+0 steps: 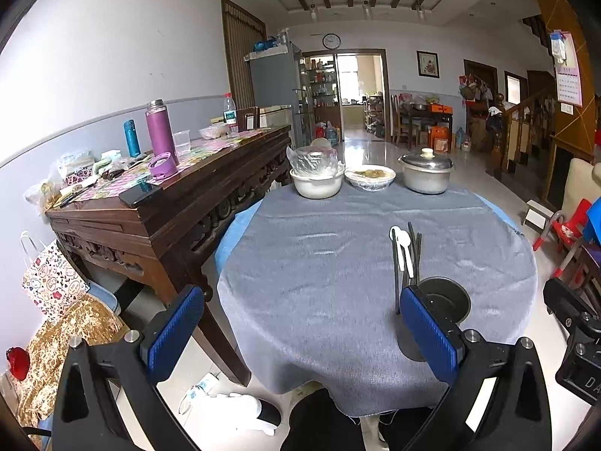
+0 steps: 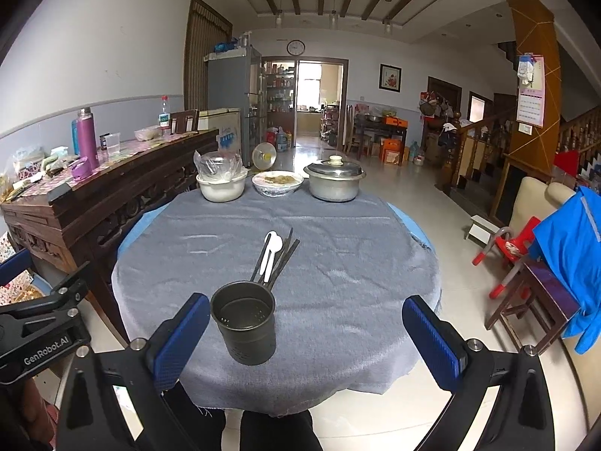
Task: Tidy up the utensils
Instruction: 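Move both tools toward the grey utensil cup on the table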
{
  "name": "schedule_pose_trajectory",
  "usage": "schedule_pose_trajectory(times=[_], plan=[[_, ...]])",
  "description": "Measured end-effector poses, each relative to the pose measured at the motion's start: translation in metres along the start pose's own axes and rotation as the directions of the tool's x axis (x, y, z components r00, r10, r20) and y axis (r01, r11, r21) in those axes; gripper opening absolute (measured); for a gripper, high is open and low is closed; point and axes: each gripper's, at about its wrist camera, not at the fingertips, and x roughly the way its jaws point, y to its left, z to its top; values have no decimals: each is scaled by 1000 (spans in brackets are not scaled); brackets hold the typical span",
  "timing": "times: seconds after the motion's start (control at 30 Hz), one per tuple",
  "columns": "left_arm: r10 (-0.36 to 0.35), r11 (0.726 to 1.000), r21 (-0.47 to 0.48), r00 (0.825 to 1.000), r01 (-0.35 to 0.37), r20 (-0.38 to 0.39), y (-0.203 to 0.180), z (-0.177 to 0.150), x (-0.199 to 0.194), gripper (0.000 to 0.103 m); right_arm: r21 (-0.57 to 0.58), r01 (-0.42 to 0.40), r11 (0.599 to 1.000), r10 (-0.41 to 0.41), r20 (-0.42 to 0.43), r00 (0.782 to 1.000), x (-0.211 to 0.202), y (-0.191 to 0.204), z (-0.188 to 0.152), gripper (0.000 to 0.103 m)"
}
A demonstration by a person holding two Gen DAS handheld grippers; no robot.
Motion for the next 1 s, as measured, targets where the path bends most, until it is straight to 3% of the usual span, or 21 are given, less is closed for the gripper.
schedule_pose_trajectory(times=[1.0], plan=[[-7,1000,-16,997,6,-72,-1,1,41,103,-13,1,1000,-2,-74,997,38,9,0,103]])
